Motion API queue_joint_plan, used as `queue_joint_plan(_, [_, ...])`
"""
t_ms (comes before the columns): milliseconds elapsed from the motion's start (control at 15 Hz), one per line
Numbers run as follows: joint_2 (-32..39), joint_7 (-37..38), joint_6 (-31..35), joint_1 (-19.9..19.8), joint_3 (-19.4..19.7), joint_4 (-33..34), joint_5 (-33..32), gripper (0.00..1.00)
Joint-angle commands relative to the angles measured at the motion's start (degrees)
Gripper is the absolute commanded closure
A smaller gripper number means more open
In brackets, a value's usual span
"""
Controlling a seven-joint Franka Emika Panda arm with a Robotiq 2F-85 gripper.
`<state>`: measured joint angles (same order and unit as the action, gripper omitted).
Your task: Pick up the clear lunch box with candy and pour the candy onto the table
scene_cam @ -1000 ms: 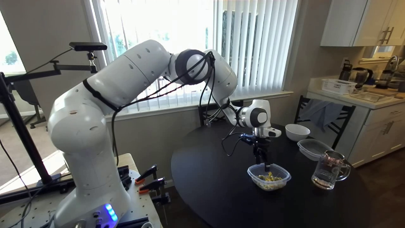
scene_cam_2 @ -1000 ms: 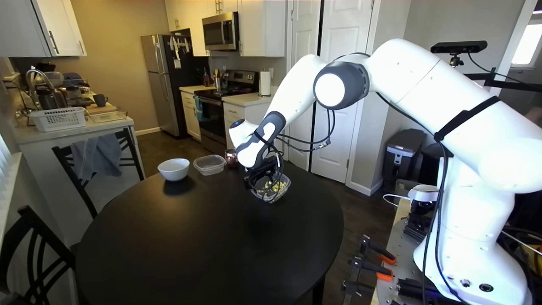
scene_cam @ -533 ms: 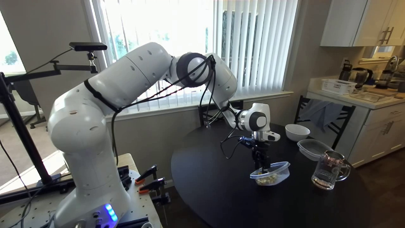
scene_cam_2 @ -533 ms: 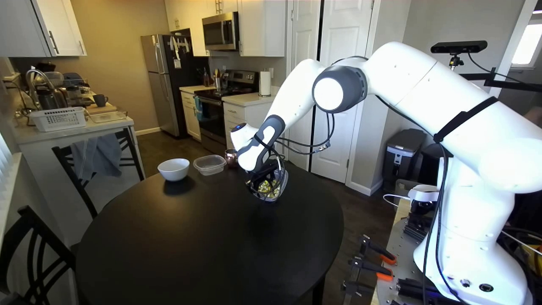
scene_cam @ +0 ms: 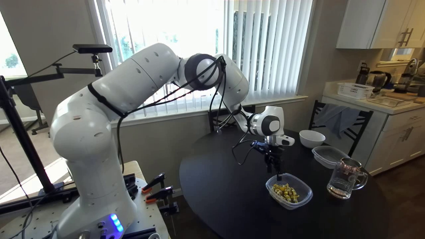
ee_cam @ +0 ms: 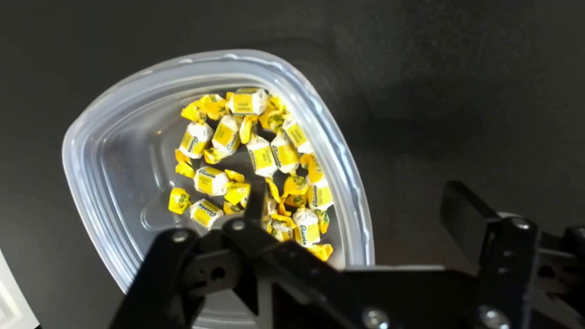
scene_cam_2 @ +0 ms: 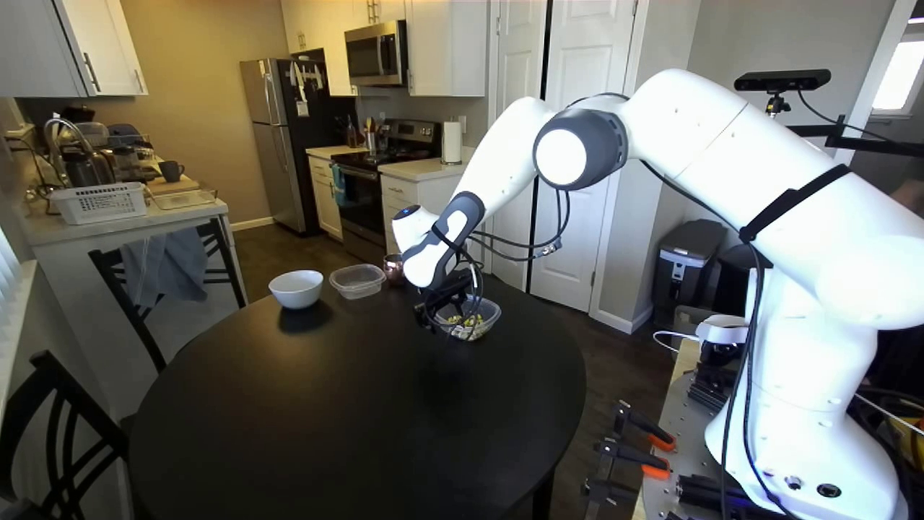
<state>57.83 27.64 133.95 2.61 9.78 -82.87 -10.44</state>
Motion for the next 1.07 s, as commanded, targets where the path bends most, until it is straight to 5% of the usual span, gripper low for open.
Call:
queue_joint_plan(0, [-1.42,-2.63,1.23,0.13,0.17,-1.62,1.64,0.33])
queue_joint_plan(667, [0.91,-2.1,0.45,-0.25,1.65,0.79,1.28,0.98])
queue_joint_plan(1000, [-2.41,-3.85,1.49,-0.3,0.48,-3.08,1.84,0.98])
